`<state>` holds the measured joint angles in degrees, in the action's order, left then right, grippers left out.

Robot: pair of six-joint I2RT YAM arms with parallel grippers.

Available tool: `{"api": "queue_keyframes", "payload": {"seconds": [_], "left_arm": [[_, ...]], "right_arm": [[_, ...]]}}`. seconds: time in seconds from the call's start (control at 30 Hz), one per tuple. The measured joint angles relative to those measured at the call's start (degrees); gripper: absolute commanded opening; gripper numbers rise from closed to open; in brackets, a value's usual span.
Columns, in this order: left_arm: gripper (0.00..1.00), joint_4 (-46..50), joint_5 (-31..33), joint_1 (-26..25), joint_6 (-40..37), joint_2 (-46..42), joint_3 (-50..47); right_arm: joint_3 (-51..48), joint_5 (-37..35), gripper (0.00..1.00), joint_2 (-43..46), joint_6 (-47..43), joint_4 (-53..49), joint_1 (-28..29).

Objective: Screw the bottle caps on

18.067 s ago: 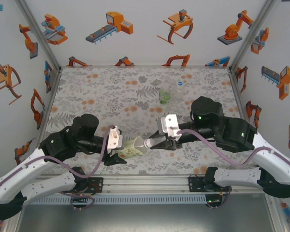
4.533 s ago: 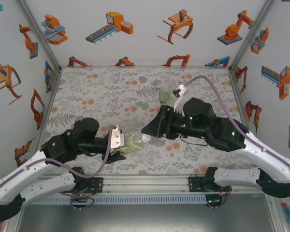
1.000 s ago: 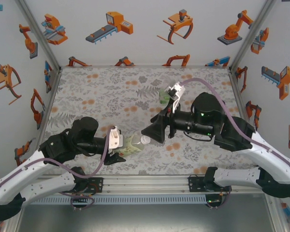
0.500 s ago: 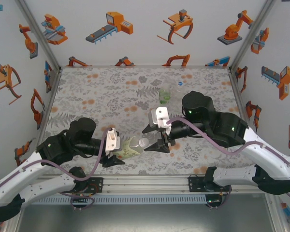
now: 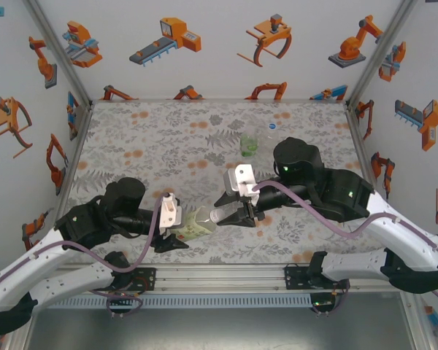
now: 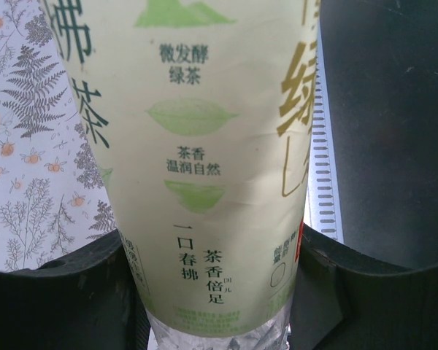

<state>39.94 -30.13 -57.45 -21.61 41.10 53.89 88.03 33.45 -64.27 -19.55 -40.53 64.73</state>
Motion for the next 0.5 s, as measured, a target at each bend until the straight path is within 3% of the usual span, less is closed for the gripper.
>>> {"api": "queue_keyframes", "payload": {"seconds": [0.37, 0.5], "left_arm": [[0.0, 0.2, 0.11, 0.0, 0.2, -0.94, 0.0], [0.0, 0.17, 0.24, 0.0, 0.39, -0.96, 0.0]], "right_arm": [[-0.17, -0.96, 0.43, 0.0, 0.0, 0.0, 0.0], [-0.17, -1.11, 0.37, 0.0, 0.0, -0.02, 0.0]]}}
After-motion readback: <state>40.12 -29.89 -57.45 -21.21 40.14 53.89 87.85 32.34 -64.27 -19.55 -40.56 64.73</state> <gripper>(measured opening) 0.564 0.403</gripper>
